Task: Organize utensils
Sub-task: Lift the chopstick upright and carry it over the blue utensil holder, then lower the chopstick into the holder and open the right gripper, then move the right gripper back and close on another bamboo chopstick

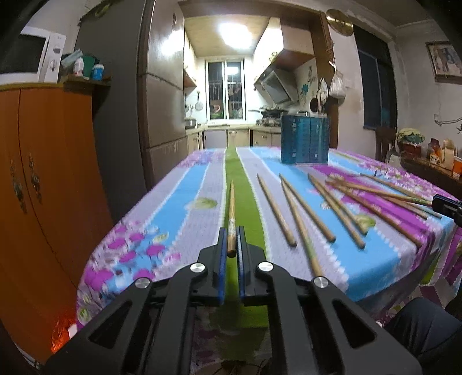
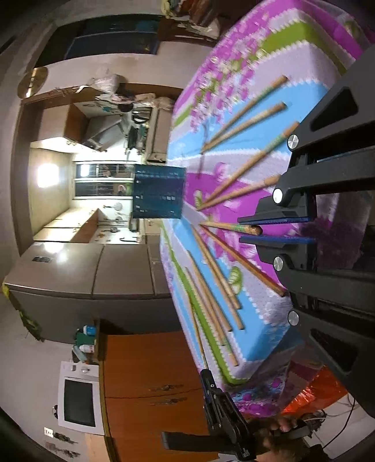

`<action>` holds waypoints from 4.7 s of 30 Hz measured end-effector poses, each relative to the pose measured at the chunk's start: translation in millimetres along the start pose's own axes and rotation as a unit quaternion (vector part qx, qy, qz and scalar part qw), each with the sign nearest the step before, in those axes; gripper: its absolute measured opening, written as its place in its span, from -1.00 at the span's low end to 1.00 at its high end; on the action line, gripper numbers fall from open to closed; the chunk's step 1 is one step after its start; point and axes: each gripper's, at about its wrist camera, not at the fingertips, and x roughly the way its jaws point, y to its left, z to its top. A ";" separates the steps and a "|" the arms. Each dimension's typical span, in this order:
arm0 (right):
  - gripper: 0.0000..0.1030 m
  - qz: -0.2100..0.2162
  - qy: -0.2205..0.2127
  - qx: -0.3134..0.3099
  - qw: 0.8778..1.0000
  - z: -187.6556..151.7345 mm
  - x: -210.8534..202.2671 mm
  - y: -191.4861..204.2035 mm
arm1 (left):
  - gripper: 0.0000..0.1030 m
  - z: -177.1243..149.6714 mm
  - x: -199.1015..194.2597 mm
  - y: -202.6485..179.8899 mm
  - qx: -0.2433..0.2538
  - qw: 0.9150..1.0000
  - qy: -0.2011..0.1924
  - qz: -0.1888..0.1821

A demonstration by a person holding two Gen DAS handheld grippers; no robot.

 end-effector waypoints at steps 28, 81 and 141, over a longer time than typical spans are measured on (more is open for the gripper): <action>-0.85 0.078 -0.064 -0.010 0.995 228.3 56.8 -71.2 | -0.90 235.9 48.8 -43.7 0.047 0.992 -0.095 -0.063; -0.85 0.014 -0.068 0.003 0.998 414.5 191.8 -164.5 | -0.90 416.1 177.2 -122.6 0.011 0.990 -0.095 -0.106; -0.37 0.041 0.041 0.011 0.998 25.0 12.4 -5.3 | -0.54 -6.4 7.1 -43.8 0.040 0.994 0.057 -0.087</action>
